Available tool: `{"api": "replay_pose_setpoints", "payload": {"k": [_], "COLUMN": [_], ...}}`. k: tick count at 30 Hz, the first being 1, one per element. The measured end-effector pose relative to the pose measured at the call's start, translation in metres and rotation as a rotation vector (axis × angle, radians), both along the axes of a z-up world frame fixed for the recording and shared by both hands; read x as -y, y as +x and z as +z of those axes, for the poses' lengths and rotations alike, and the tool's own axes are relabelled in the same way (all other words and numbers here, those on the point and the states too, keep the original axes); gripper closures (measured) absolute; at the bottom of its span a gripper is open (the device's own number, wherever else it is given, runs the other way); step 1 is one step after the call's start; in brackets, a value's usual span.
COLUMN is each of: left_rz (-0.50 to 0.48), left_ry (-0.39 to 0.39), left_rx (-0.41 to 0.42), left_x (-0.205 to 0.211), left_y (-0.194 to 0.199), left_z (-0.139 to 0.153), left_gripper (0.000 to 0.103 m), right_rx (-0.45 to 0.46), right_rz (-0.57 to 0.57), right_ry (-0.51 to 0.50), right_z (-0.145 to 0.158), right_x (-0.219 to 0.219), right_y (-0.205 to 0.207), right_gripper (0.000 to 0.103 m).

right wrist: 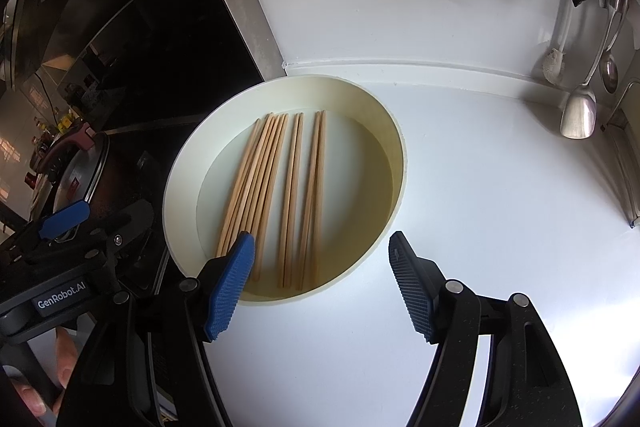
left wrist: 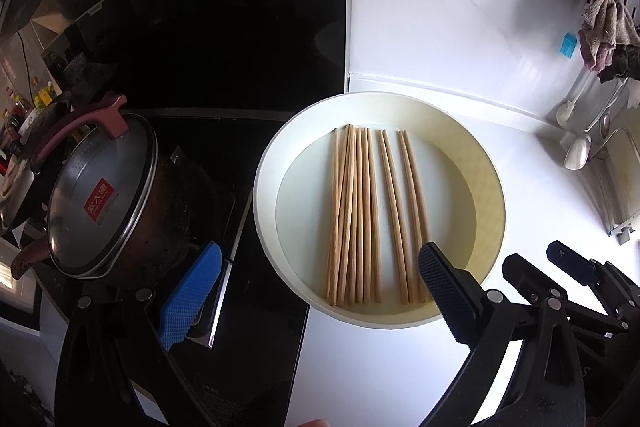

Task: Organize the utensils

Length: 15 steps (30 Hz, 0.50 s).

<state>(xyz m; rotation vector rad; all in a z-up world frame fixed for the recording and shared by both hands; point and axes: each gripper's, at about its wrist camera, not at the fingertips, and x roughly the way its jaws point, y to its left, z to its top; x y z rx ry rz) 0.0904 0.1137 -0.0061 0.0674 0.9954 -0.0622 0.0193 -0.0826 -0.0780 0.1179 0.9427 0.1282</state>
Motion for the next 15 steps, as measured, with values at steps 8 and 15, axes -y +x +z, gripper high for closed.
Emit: {"api": "replay_pose_setpoints", "payload": {"k": [8,15], "left_rz": [-0.002,0.001], "left_ry": [0.000,-0.001], "left_rx": [-0.007,-0.009], "left_x": [-0.0004,-0.0002], "left_y": [0.0017,0.0011], "left_z": [-0.0014,-0.0015], "left_gripper": [0.006,0.006], "right_rx": [-0.001,-0.004], "right_rz": [0.004,0.004], "right_ry": [0.001,0.002], "right_z": [-0.0003,-0.0006], "right_x": [-0.0006,-0.0005], "right_y": [0.0007,0.0014], "right_gripper": [0.036,0.036]}}
